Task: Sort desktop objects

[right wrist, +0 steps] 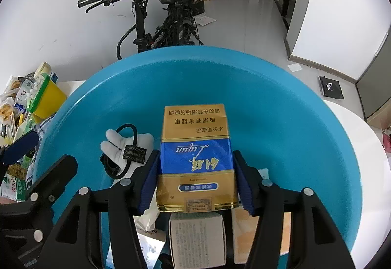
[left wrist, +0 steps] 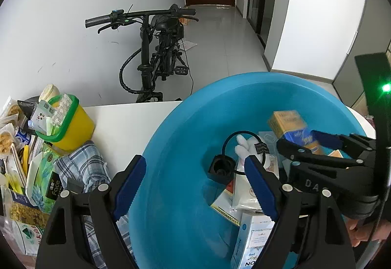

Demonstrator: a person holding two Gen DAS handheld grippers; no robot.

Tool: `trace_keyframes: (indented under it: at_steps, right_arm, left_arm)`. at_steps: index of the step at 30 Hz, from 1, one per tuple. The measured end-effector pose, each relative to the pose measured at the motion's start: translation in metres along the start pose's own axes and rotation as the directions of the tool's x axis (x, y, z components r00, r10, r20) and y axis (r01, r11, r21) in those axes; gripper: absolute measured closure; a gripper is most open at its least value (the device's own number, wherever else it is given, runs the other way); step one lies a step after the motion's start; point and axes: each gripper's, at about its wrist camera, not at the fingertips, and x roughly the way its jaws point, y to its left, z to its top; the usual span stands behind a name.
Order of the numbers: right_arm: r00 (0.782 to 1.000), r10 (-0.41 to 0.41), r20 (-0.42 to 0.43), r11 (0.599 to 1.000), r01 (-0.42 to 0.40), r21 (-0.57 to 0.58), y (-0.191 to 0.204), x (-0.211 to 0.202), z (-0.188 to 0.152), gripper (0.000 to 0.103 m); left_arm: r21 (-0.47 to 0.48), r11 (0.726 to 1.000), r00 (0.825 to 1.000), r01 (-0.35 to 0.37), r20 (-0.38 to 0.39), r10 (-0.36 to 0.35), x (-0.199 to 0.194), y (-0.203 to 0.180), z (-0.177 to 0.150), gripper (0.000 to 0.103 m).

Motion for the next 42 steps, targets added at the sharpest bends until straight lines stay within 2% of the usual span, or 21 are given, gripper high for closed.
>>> trace_keyframes:
  at_steps: [9,13,15,19,22,25,28,29,30,32,33,35,38,42]
  right_arm:
    - [0.999,-0.027,0.044,1.0,0.027,-0.007,-0.007,-0.021,-0.003,0.04]
    - [0.997,-0.029,0.072,1.0,0.029,-0.002,-0.013,-0.037,-0.01,0.036]
    - [0.992,-0.038,0.12,0.999,0.039,-0.006,-0.017,-0.048,-0.013,0.033]
    - [0.961,-0.076,0.264,0.995,0.089,-0.036,-0.019,-0.076,-0.023,0.023]
    - [0.931,-0.08,0.357,0.993,0.106,-0.055,-0.019,-0.097,-0.033,0.018]
    - [0.891,-0.109,0.441,0.99,0.139,-0.035,-0.019,-0.117,-0.043,0.008]
    - [0.852,-0.107,0.513,0.989,0.145,-0.035,-0.019,-0.135,-0.053,0.004]
    - [0.838,-0.107,0.535,0.988,0.15,-0.037,-0.018,-0.141,-0.057,0.002]
    - [0.825,-0.105,0.555,0.987,0.153,-0.04,-0.017,-0.147,-0.06,0.001]
    - [0.803,-0.095,0.589,0.987,0.153,-0.049,-0.015,-0.158,-0.067,0.001]
    - [0.795,-0.087,0.6,0.988,0.147,-0.052,-0.014,-0.163,-0.069,0.001]
    - [0.789,-0.087,0.609,0.989,0.141,-0.041,-0.015,-0.169,-0.073,0.001]
    - [0.787,-0.079,0.612,0.992,0.121,-0.027,-0.016,-0.174,-0.073,0.001]
    - [0.785,-0.092,0.613,0.992,0.128,-0.016,-0.018,-0.176,-0.076,0.001]
  left_arm:
    - [-0.011,1.0,0.999,-0.02,0.036,0.021,-0.014,0.003,-0.003,0.018]
    - [-0.062,0.998,0.998,0.025,0.063,-0.021,-0.024,0.006,-0.006,0.018]
    - [-0.105,0.993,0.993,0.06,0.108,-0.049,-0.031,0.008,-0.009,0.018]
    - [-0.112,0.99,0.977,0.091,0.204,-0.067,-0.046,0.005,-0.016,0.018]
    - [-0.108,0.988,0.957,0.108,0.282,-0.074,-0.061,0.004,-0.02,0.018]
    - [-0.091,0.988,0.932,0.127,0.353,-0.087,-0.078,0.003,-0.025,0.013]
    - [-0.063,0.989,0.902,0.132,0.422,-0.093,-0.095,0.0,-0.03,0.01]
    - [-0.05,0.99,0.891,0.13,0.445,-0.094,-0.101,-0.001,-0.033,0.003]
    - [-0.038,0.991,0.88,0.127,0.465,-0.095,-0.106,-0.002,-0.036,0.0]
    - [-0.017,0.99,0.856,0.142,0.504,-0.114,-0.115,-0.003,-0.04,0.0]
    - [-0.01,0.988,0.846,0.151,0.519,-0.124,-0.12,-0.003,-0.042,0.0]
    - [-0.016,0.989,0.839,0.15,0.531,-0.119,-0.126,-0.002,-0.043,0.0]
    - [-0.016,0.987,0.838,0.163,0.529,-0.13,-0.133,0.0,-0.042,0.0]
    - [-0.019,0.99,0.839,0.142,0.533,-0.11,-0.141,0.002,-0.043,0.0]
